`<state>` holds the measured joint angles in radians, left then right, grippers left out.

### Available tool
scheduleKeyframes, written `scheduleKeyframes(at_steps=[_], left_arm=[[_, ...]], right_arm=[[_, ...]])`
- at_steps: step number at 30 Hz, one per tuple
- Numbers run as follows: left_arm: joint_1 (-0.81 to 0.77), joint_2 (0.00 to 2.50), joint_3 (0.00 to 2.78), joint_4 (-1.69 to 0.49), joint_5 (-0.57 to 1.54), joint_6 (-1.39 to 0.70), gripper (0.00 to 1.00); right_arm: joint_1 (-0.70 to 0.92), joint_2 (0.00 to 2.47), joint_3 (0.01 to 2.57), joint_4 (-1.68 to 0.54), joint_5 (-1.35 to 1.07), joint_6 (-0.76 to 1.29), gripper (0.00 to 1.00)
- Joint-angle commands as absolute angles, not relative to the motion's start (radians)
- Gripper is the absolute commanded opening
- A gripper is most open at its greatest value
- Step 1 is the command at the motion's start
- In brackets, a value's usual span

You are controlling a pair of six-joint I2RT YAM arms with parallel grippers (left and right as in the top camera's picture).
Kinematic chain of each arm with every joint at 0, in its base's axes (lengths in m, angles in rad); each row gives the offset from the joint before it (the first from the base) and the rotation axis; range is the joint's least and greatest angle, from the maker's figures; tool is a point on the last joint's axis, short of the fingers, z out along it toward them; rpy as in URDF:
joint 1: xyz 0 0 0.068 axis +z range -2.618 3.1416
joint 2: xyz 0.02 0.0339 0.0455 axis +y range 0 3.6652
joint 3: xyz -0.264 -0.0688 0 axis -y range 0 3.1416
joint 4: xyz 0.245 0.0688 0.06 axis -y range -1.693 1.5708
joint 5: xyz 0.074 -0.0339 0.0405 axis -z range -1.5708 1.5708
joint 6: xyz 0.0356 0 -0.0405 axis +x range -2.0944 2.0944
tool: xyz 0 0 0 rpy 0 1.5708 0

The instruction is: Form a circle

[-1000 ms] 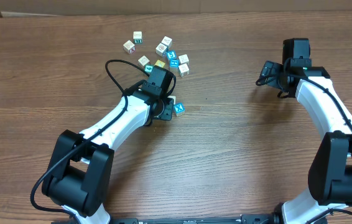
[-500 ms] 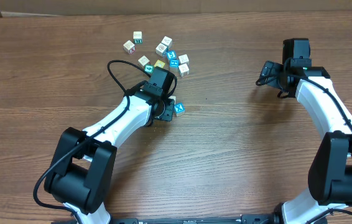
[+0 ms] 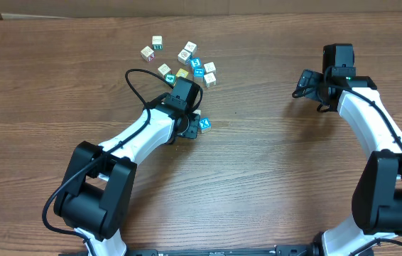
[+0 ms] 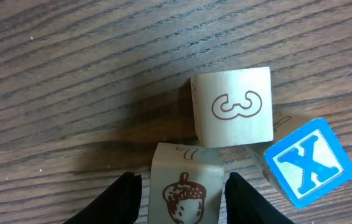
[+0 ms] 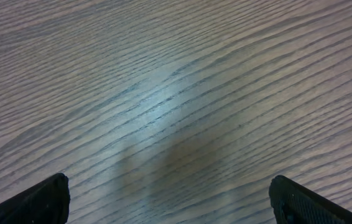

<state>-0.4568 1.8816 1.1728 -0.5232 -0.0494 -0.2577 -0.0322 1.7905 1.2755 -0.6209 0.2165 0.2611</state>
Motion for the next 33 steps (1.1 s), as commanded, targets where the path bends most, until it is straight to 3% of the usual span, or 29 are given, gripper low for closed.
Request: scheduleKeyframes(at_steps=[1,7,15,33], left_arm=[[-0.461,1.896,1.163,-0.519,-0.063,-0.246,0.39],[-0.461,1.896,1.163,-0.523,-0.067,-0.247,0.31],[-0.461,1.896,1.163,-0.525,-0.070,-0.252,0.27],[-0.461,1.896,1.163,-0.545,-0.090,-0.360,0.25]], right_arm=[[-0.035,1.778,1.284,-0.616,0.224,0.262,1.00],[-0.035,1.778,1.284,-0.616,0.224,0.262,1.00],[-0.035,1.777,1.284,-0.616,0.224,0.262,1.00],[-0.035,1.778,1.284,-0.616,0.224,0.262,1.00]])
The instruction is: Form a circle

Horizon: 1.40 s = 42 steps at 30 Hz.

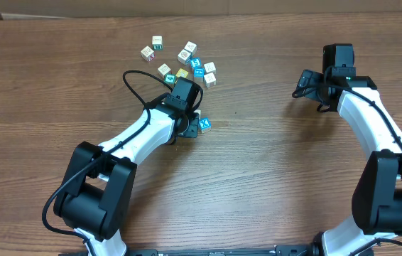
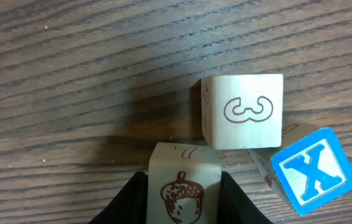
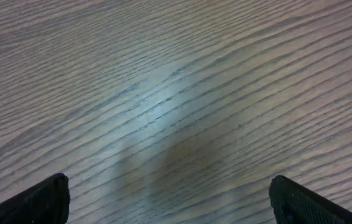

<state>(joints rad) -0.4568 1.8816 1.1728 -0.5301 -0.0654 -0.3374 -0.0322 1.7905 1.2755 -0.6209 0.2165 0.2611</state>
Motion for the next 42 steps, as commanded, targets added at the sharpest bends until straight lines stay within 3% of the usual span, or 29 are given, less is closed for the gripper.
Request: scheduleKeyframes(at_steps=[1,14,22,28,34,42], left_arm=[[-0.461,1.896,1.163,-0.546,-0.094,-0.363,0.25],[-0.461,1.896,1.163,-0.550,-0.111,-0.386,0.27],[-0.461,1.896,1.163,-0.550,-0.111,-0.385,0.41],[-0.461,1.896,1.163,-0.548,-0.103,-0.385,0.45],[-0.461,1.896,1.175,-0.548,-0.091,-0.381,0.45],[-0.461,1.896,1.176,-0.546,-0.084,-0.381,0.31]], right_arm=[[-0.035,1.778,1.284,-0.616,0.224,0.262,1.00],[-0.035,1.778,1.284,-0.615,0.224,0.262,1.00],[-0.035,1.777,1.284,-0.616,0.224,0.262,1.00],[-0.035,1.777,1.284,-0.616,0.224,0.262,1.00],[-0.035,1.777,1.284,-0.616,0.224,0.262,1.00],[-0.035,1.777,1.284,-0.616,0.224,0.262,1.00]])
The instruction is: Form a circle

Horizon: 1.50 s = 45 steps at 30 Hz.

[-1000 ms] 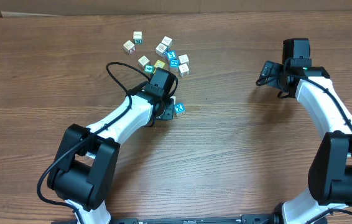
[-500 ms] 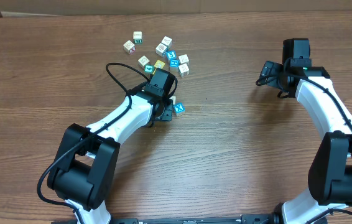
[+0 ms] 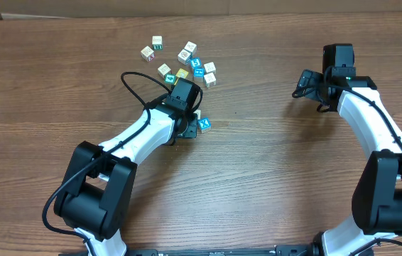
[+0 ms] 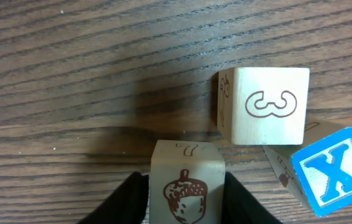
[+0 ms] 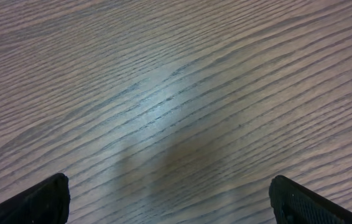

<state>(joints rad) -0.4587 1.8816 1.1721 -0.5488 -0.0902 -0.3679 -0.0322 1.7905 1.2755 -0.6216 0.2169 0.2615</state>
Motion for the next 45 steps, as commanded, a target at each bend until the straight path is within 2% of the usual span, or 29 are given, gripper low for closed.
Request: scheduleKeyframes(at_steps=[1,18,27,38,45], left_arm=[[-0.461,1.896,1.176,-0.546,-0.084,-0.381,0.31],[-0.461,1.896,1.175,-0.542,-0.047,-0.355,0.27],[-0.461,1.896,1.176,-0.542,-0.048,-0.355,0.43],[-0.430,1.858,1.363,-0.649,-0.052,-0.340,0.49],[-0.339,1.851,1.521,-0.726,-0.062,-0.337,0.55]], right_arm=[[-0.035,1.777,1.284,-0.616,0.224,0.262,1.00],[-0.035,1.778,1.284,-0.616,0.224,0.262,1.00],[-0.035,1.778,1.284,-0.616,0.224,0.262,1.00],[-0.035,1.778,1.284,-0.616,0.224,0.262,1.00],[-0.035,1.777,1.284,-0.616,0.224,0.262,1.00]])
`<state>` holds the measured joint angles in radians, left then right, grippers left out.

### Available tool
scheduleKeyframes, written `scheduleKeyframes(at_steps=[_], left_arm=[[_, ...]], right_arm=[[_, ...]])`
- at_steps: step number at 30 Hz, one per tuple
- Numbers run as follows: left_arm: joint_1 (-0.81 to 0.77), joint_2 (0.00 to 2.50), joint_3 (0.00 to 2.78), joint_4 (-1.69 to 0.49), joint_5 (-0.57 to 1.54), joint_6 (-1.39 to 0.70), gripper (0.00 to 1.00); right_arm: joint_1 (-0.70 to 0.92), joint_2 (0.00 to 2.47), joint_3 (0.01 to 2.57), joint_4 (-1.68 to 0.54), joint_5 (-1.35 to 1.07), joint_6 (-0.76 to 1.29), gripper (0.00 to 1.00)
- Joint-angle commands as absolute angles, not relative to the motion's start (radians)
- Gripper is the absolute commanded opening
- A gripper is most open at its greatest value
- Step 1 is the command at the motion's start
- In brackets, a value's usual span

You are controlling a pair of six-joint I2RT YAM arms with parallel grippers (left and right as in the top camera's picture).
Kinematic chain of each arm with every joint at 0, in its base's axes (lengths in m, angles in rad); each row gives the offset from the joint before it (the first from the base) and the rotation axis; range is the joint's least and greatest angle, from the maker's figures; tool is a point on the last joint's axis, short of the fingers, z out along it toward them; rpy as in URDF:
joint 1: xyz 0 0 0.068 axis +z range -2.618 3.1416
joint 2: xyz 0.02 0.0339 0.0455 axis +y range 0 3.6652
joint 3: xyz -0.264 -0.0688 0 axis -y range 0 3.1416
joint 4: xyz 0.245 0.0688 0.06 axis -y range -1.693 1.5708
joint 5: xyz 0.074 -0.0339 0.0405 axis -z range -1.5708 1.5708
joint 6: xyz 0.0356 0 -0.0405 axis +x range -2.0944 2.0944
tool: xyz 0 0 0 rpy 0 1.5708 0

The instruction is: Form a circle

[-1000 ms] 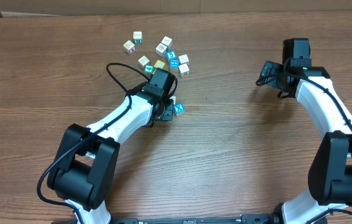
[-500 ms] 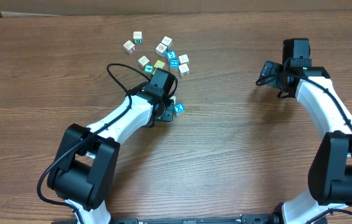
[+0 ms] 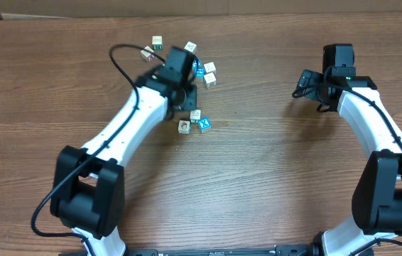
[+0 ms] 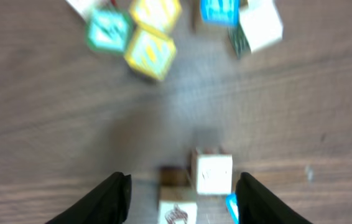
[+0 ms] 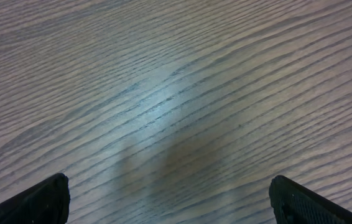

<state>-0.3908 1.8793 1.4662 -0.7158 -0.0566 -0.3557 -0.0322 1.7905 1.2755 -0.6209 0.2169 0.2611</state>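
Several small picture cubes lie on the wooden table (image 3: 272,185). The acorn cube (image 4: 177,212) sits on the wood beside a white cube (image 4: 212,173) and the blue X cube (image 3: 204,125); overhead shows the acorn cube (image 3: 185,126) free of the fingers. My left gripper (image 4: 182,200) is open and raised above them, the view blurred. Overhead, the left gripper (image 3: 185,98) hovers between this trio and the far cluster. My right gripper (image 5: 171,204) is open over bare wood, far right (image 3: 305,84).
The far cluster holds yellow cubes (image 4: 150,52), a green cube (image 4: 106,31), a blue cube (image 4: 219,9) and a white cube (image 4: 260,25). More cubes (image 3: 157,43) lie toward the far edge. A black cable loops over the left arm (image 3: 119,53).
My left gripper let go of the acorn cube and now stands open, higher and farther back, over the gap before the far cluster. The acorn cube rests by the white and blue X cubes.
My left gripper stood open around the acorn cube beside the white cube and the blue X cube. It then shut on the acorn cube and held it, shifted a little left of the white cube. Now it is open and lifted away. The right arm never moved.
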Motion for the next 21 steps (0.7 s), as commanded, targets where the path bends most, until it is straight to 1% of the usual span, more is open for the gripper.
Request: scheduleKeyframes(at_steps=[1,5,6,8,10,14,15,16,21], left_arm=[[-0.320,1.851,1.527,-0.726,-0.062,-0.342,0.57],[-0.221,1.851,1.528,-0.732,-0.062,-0.368,0.62],[-0.199,1.851,1.527,-0.735,-0.062,-0.367,0.65],[-0.152,1.851,1.527,-0.741,-0.062,-0.363,0.79],[-0.108,1.851,1.527,-0.754,-0.062,-0.363,0.84],[-0.028,1.851,1.527,-0.783,-0.062,-0.363,0.84],[-0.014,1.851,1.527,-0.789,-0.062,-0.363,0.95],[0.001,1.851,1.527,-0.796,-0.062,-0.363,0.99],[0.036,1.851,1.527,-0.820,-0.059,-0.363,1.00]], right_arm=[[-0.035,1.777,1.284,-0.616,0.224,0.262,1.00],[-0.035,1.778,1.284,-0.616,0.224,0.262,1.00],[-0.035,1.778,1.284,-0.616,0.224,0.262,1.00],[-0.035,1.777,1.284,-0.616,0.224,0.262,1.00],[-0.035,1.778,1.284,-0.616,0.224,0.262,1.00],[-0.035,1.777,1.284,-0.616,0.224,0.262,1.00],[-0.035,1.777,1.284,-0.616,0.224,0.262,1.00],[-0.035,1.778,1.284,-0.616,0.224,0.262,1.00],[-0.035,1.777,1.284,-0.616,0.224,0.262,1.00]])
